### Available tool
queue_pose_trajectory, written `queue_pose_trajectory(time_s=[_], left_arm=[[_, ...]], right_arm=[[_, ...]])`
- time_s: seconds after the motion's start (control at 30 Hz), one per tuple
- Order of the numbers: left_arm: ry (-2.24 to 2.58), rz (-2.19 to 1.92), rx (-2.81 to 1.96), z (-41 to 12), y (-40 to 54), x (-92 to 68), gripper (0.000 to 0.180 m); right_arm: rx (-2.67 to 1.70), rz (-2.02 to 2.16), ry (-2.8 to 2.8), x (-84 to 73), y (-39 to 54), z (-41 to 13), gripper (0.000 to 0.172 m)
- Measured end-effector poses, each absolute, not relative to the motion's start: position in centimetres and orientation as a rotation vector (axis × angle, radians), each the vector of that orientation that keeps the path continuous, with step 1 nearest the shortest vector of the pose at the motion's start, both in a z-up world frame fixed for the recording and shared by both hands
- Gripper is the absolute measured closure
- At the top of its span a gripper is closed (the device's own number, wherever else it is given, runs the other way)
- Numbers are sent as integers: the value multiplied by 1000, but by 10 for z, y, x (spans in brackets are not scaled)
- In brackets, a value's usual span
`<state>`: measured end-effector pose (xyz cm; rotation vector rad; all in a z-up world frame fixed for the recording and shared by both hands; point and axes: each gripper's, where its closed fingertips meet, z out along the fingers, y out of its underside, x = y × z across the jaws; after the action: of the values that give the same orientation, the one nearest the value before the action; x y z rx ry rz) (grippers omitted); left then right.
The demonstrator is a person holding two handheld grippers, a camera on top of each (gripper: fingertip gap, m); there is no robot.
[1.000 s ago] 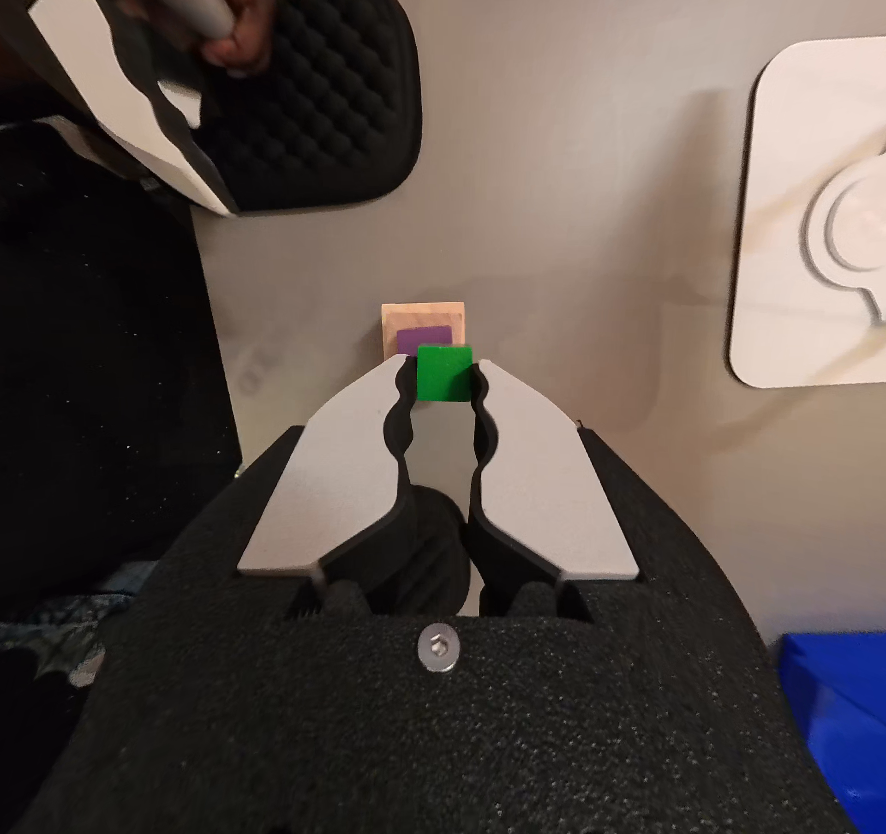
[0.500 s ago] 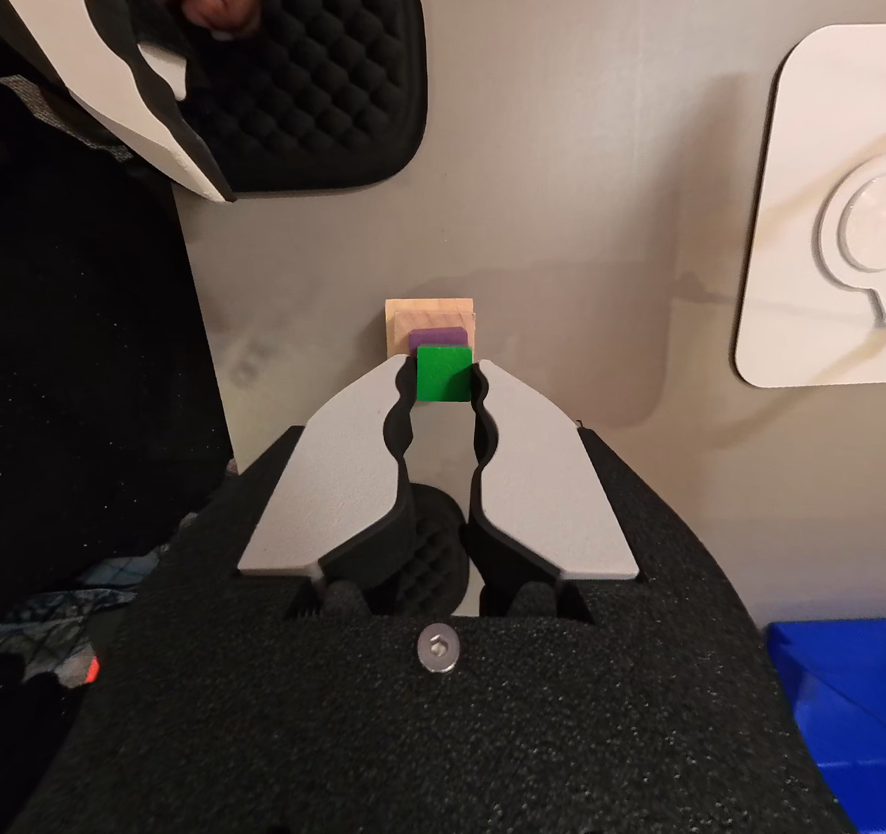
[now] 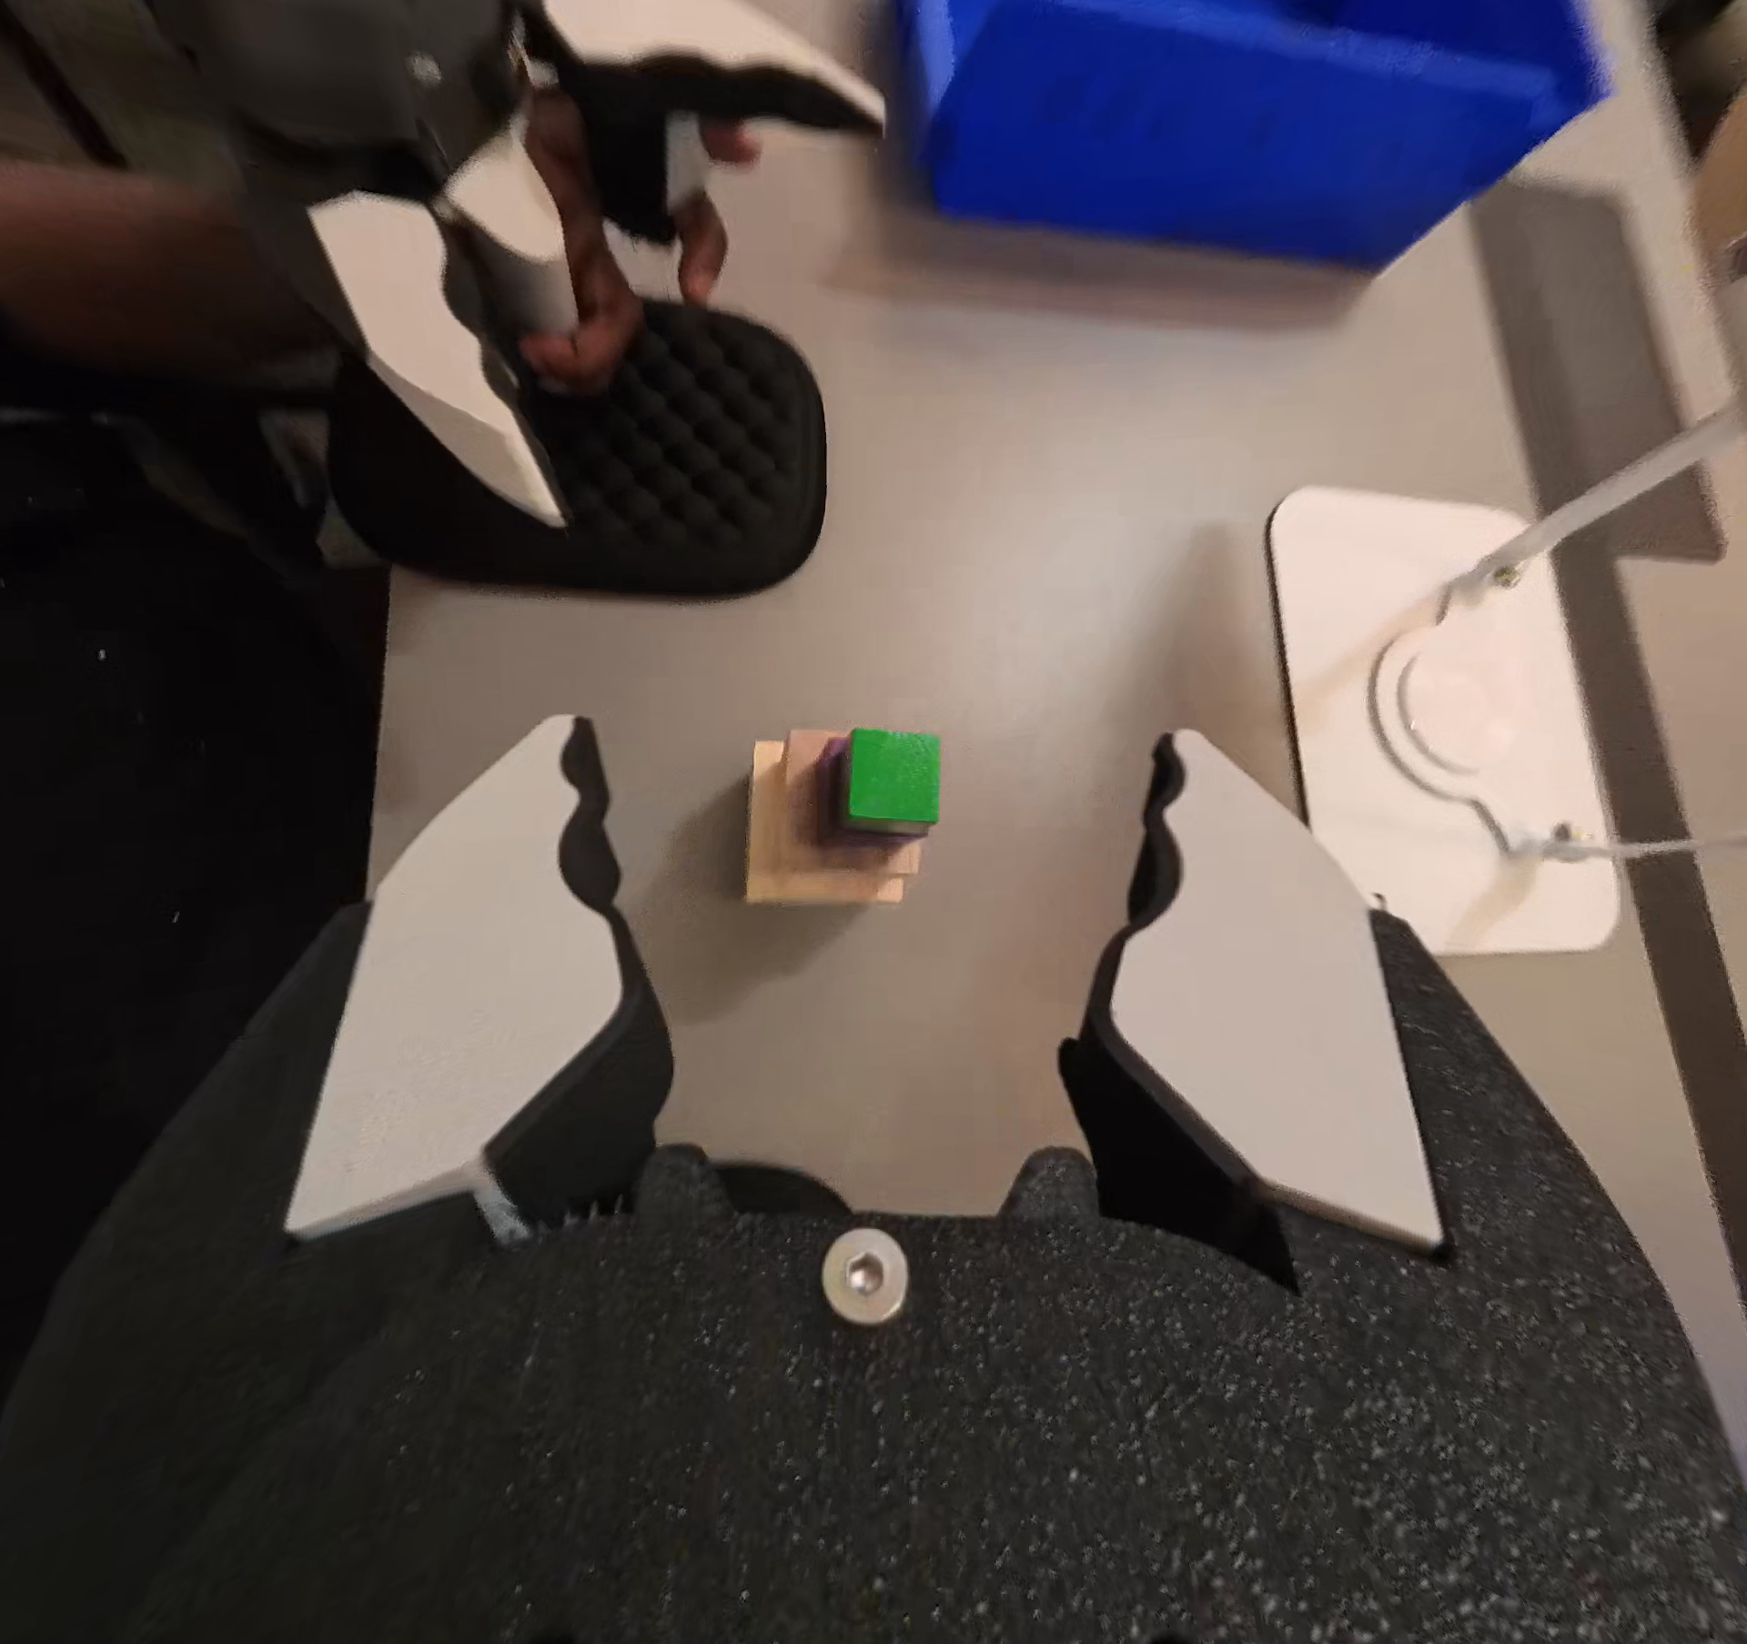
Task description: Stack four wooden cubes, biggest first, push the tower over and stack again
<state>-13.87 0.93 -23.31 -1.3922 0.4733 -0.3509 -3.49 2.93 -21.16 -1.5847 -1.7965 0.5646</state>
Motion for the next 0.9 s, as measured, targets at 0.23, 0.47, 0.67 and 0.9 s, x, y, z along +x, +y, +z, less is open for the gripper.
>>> queue_pose_trajectory(time_s=[0.23,0.47,0.67,0.9], left_arm=[[472,-365,-1385,-232,8,-139,38],[474,-374,-1384,-232,8,-138,37],[472,-389,-1388,-232,9,-138,37],[625,-515,-1443,-236,5,-118,77]], right_arm=[[-1408,827,-1398,2,20,-217,51],[-1445,806,-1135,39,29,-239,28],[-1433,761,-1003,49,26,-254,28],[-1403,764,-980,52,25,-258,28]])
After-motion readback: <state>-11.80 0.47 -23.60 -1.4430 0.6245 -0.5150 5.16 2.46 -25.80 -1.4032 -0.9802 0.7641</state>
